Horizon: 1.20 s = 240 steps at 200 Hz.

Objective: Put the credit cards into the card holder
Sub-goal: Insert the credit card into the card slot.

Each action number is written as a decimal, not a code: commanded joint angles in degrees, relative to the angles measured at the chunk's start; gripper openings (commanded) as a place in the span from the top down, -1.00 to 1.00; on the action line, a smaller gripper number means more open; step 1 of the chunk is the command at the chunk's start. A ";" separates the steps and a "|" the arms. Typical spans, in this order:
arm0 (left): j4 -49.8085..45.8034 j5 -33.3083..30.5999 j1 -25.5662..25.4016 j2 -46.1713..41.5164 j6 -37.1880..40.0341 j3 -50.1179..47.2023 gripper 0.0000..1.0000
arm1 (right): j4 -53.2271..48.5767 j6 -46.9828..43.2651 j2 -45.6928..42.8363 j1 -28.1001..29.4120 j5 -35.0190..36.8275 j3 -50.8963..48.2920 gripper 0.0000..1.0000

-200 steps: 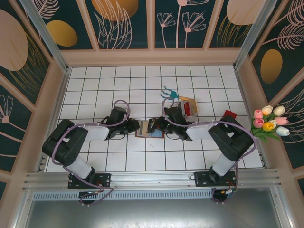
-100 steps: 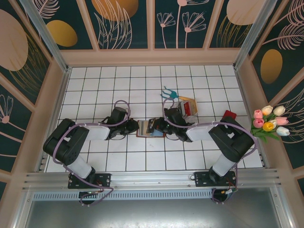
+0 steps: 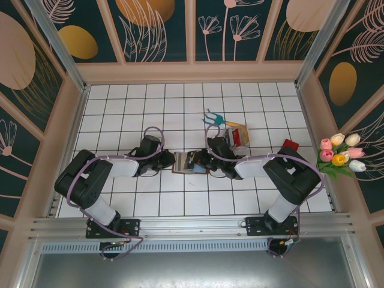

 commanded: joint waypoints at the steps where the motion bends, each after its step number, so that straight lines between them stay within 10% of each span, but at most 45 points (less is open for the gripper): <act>1: -1.71 -0.37 -0.78 1.32 -0.34 -0.43 0.74 | -1.41 1.27 -0.51 1.23 -3.70 -1.19 0.99; 240: -1.28 0.02 -0.78 0.88 -0.82 -0.52 0.75 | 0.53 1.47 0.95 0.66 -6.83 -1.71 1.00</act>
